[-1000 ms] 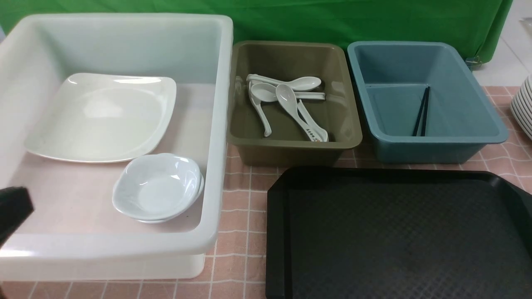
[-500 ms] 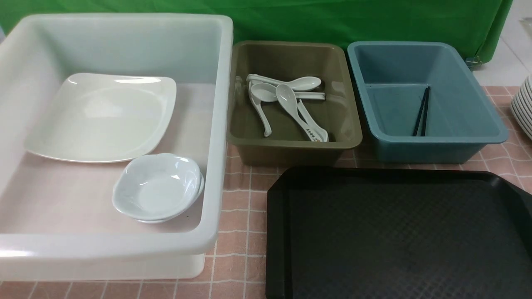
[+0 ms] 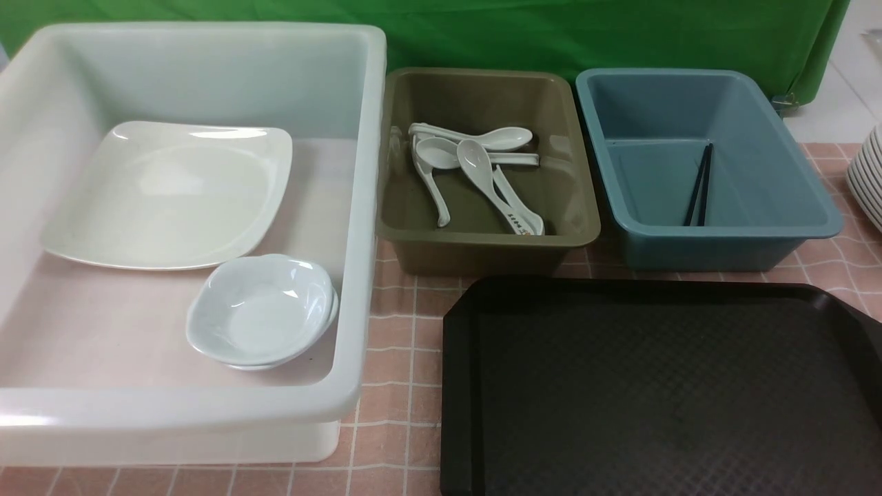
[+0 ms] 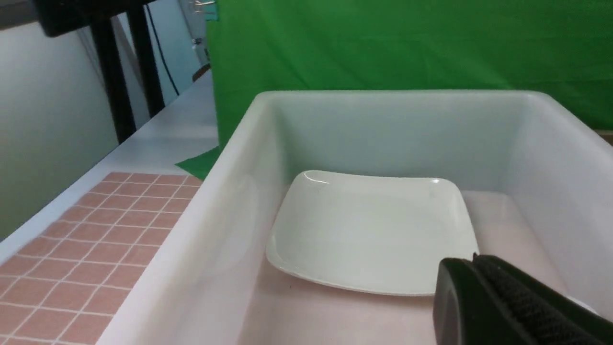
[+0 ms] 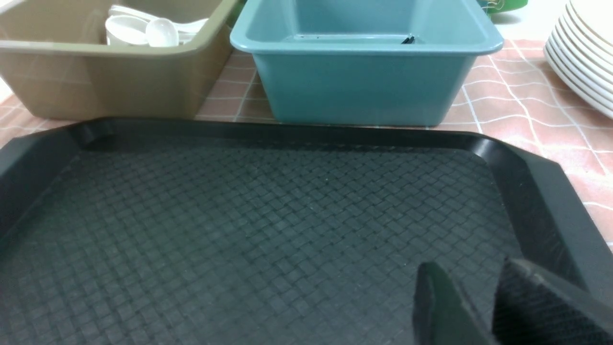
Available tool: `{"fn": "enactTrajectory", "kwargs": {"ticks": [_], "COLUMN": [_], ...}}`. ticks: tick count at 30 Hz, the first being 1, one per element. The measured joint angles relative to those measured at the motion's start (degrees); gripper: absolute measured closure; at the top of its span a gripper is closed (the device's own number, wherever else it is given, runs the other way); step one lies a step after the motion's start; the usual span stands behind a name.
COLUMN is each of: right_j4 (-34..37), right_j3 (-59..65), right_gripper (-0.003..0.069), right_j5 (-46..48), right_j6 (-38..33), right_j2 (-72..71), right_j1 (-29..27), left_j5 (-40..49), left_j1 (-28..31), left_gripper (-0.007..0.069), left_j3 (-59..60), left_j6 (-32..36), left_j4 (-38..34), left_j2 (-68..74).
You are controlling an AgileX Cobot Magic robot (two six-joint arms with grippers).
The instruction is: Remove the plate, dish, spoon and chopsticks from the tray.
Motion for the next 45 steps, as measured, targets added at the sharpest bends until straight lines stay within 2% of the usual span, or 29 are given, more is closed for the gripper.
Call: {"fn": "enactTrajectory", "kwargs": {"ticks": [1,4,8,12,16,23,30,45], "right_j4": [0.00,0.00,0.00,0.00,0.00,0.00,0.00,0.00], "right_j3": [0.00,0.00,0.00,0.00,0.00,0.00,0.00,0.00], "right_gripper": [0.0419,0.0419,0.0419,0.0419,0.0419,0.0419,0.0419,0.0419], "right_j5": [0.00,0.00,0.00,0.00,0.00,0.00,0.00,0.00], "right_j6": [0.00,0.00,0.00,0.00,0.00,0.00,0.00,0.00], "right_j2": [0.00,0.00,0.00,0.00,0.00,0.00,0.00,0.00], "right_j1": [0.00,0.00,0.00,0.00,0.00,0.00,0.00,0.00], "left_j5": [-3.04,-8.43,-8.93,-4.66,-0.84,-0.29,-0.12,-0.12], "left_j1": [-0.69,-2.66,-5.47,-8.63,-9.15,-9.49,-14.12,-14.19], "left_gripper": [0.0624,0.0624,0.0624,0.0624,0.0624,0.0624,0.0624,0.0624], "left_j3": [2.72,10.03,13.22,13.29,13.34,13.34,13.34,13.34], "left_j6": [-3.34,-7.72,-11.22,-12.06,-12.39,-12.39,-12.25,-12.25], "left_j4": [1.94,3.12,3.51,4.84,5.73,6.14,7.32,7.37], "left_j2": [-1.94,-5.51,-6.32,-6.34,-6.34,-6.34,-6.34,-6.34]}}
